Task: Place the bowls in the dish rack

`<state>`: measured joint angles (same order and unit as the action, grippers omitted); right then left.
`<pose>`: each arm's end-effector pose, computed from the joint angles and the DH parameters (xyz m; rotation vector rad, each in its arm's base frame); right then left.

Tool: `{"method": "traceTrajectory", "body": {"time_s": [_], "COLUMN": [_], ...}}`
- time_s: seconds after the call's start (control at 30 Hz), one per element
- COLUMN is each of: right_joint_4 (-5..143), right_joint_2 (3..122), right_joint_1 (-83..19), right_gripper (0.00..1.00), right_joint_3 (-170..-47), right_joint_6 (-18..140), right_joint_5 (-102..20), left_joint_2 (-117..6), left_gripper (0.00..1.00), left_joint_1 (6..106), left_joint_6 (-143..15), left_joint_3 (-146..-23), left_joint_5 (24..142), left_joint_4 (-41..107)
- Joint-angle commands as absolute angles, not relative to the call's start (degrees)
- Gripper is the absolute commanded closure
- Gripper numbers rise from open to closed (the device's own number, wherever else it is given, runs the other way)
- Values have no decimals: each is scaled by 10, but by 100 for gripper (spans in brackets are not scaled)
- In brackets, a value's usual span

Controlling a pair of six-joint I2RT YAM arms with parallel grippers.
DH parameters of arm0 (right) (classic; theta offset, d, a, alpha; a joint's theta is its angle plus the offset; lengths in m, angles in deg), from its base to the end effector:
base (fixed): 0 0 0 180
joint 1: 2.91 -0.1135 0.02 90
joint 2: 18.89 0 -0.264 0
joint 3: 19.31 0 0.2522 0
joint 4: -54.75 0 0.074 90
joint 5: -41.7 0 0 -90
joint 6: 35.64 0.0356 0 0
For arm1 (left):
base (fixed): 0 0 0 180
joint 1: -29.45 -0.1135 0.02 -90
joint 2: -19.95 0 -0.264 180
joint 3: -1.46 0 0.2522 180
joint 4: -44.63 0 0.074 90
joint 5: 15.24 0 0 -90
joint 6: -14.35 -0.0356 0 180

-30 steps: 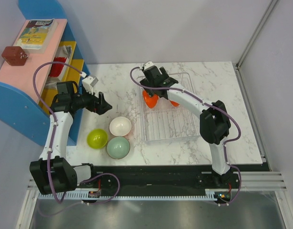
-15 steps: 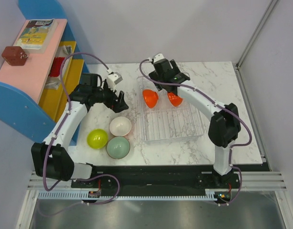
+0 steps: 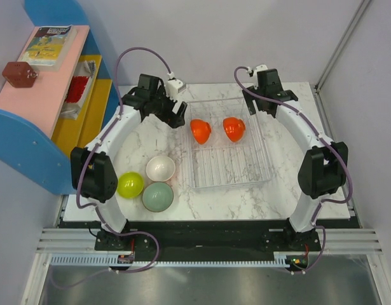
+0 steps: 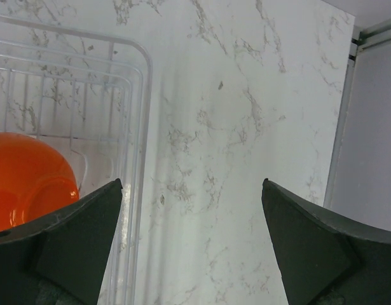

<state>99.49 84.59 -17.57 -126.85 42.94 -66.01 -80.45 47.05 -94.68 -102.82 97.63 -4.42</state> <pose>0.4042 0.0945 0.3177 -0.3516 2.2331 -0.3219 0.3719 -0.1325 0.3145 0.9121 2.1399 -0.4569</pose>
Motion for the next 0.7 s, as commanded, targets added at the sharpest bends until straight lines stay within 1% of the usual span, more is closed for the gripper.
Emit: {"method": "traceTrajectory", "body": {"time_s": [0.0, 0.17, 0.4, 0.67], "right_joint_4": [986, 984, 973, 956], "right_joint_2": [883, 939, 988, 1028], "right_joint_1": [-169, -157, -149, -148], "right_gripper": [2, 2, 2, 2], "right_joint_3": [-1321, -1366, -1406, -1443], "right_joint_6": [424, 426, 443, 452], "right_joint_5": [-580, -550, -534, -548], "left_joint_2": [-880, -973, -1047, -1094], "left_gripper": [0, 0, 0, 0], "left_joint_1": [476, 479, 483, 486], "left_joint_6": [-965, -974, -992, -1007], "left_joint_3": [-1161, -1260, -1315, -1364], "left_joint_5": [901, 874, 843, 796], "left_joint_4": [-59, -89, -98, -101]}}
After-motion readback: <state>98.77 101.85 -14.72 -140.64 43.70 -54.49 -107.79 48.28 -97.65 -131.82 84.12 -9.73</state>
